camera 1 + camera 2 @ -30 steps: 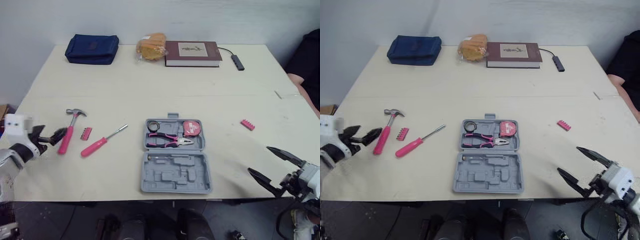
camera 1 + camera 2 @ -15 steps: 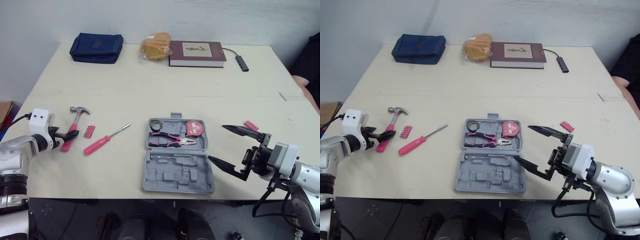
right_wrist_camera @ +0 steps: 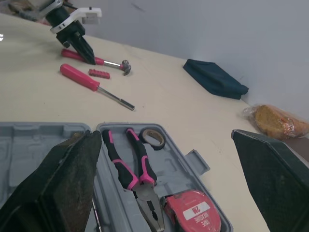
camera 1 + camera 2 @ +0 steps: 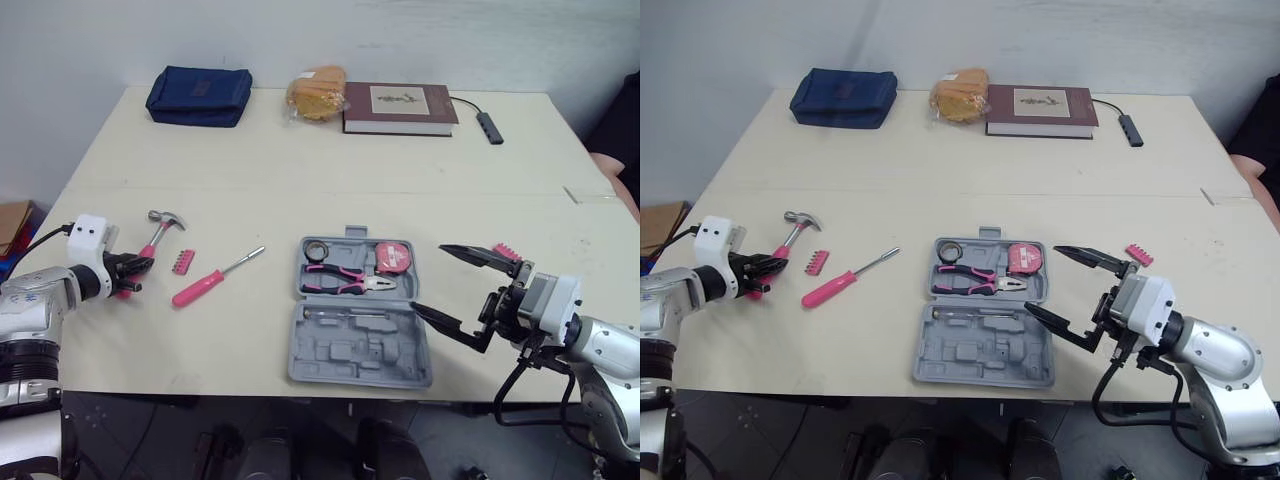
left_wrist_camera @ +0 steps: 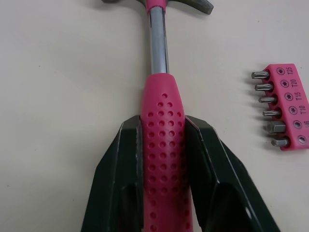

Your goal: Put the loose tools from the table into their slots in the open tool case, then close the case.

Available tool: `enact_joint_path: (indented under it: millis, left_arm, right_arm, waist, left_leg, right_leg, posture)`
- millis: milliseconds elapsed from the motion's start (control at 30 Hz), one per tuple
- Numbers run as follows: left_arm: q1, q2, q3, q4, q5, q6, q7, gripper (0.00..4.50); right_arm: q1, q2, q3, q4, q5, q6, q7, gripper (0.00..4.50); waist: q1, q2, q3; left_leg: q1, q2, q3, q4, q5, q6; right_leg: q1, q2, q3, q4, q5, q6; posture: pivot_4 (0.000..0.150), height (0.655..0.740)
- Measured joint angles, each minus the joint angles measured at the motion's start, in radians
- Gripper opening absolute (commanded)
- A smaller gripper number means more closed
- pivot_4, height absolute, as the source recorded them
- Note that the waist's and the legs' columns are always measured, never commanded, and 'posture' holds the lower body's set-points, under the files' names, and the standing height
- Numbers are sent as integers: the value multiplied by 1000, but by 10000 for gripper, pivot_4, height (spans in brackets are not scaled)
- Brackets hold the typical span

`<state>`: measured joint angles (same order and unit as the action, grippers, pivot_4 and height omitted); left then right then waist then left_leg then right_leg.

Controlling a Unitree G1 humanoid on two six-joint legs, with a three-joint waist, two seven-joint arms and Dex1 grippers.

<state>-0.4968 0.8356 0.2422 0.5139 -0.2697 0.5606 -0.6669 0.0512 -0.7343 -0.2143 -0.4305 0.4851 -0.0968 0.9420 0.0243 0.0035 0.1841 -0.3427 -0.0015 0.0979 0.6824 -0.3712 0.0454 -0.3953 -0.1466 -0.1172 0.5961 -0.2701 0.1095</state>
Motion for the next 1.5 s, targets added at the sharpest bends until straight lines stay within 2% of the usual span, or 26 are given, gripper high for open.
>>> enact_joint_path:
  millis: [133,300,467,633,733,867,1000,1200,1500]
  left_arm:
    - [31,-44,59,-138,-74,-148,-97,5540]
    - [51,-51,36,-404,-153,-241,-260,5540]
    - [52,-102,-153,-578,-177,-229,-403,5540]
    - [-13,-117,-344,-694,-175,-126,-491,5540]
    - [-86,-135,-473,-701,-109,-116,-525,5540]
    - [-174,-176,-645,-691,21,-119,-544,5539]
    - [-202,-261,-718,-700,67,-10,-497,5540]
    - [-227,-321,-844,-700,167,92,-438,5539]
    - [-241,-301,-844,-734,200,164,-415,5539]
  right_arm:
    - [21,-14,-53,0,13,2,19,45000]
    - [89,-32,-90,-22,52,30,52,45000]
    - [194,-79,-142,-91,121,121,94,45000]
    - [281,-79,-234,-110,122,120,116,45000]
    - [361,-63,-281,-110,110,112,134,45000]
    - [425,-15,-310,-109,85,87,136,45000]
    - [517,52,-340,-134,62,70,114,45000]
    - [564,92,-345,-161,26,41,86,45000]
    - [577,112,-342,-188,7,32,62,45000]
  waist:
    - [1,-9,0]
    - [-1,-8,0]
    - [1,-8,0]
    - [1,-8,0]
    - [3,-7,1]
    - [5,-7,1]
    - [5,-5,0]
    - [2,-4,0]
    - [2,-3,0]
  left_leg:
    - [-14,0,-4,4,2,-1]
    - [-15,-2,-2,4,2,1]
    - [-14,-1,-1,6,4,3]
    - [-10,-1,-3,7,4,2]
    - [-10,0,-4,7,3,1]
    - [-11,0,-4,7,4,2]
    - [-11,0,-5,7,4,2]
    - [-10,1,-5,10,4,2]
    - [-10,2,-6,10,3,2]
  right_leg:
    - [-11,0,-4,0,0,0]
    - [-12,6,-15,0,1,1]
    - [-9,7,-14,-2,3,4]
    - [-3,7,-12,-2,3,4]
    - [-3,9,-12,-3,3,4]
    - [-2,11,-12,-4,3,4]
    - [-2,11,-11,-4,3,4]
    - [-1,11,-4,-4,3,4]
    - [-1,10,-3,-4,2,3]
  posture:
    - [1500,7400]
    - [1500,7400]
    - [1500,7400]
    - [1500,7400]
    - [1500,7400]
    - [1500,7400]
    - [1500,7400]
    - [1500,7400]
    - [1500,7400]
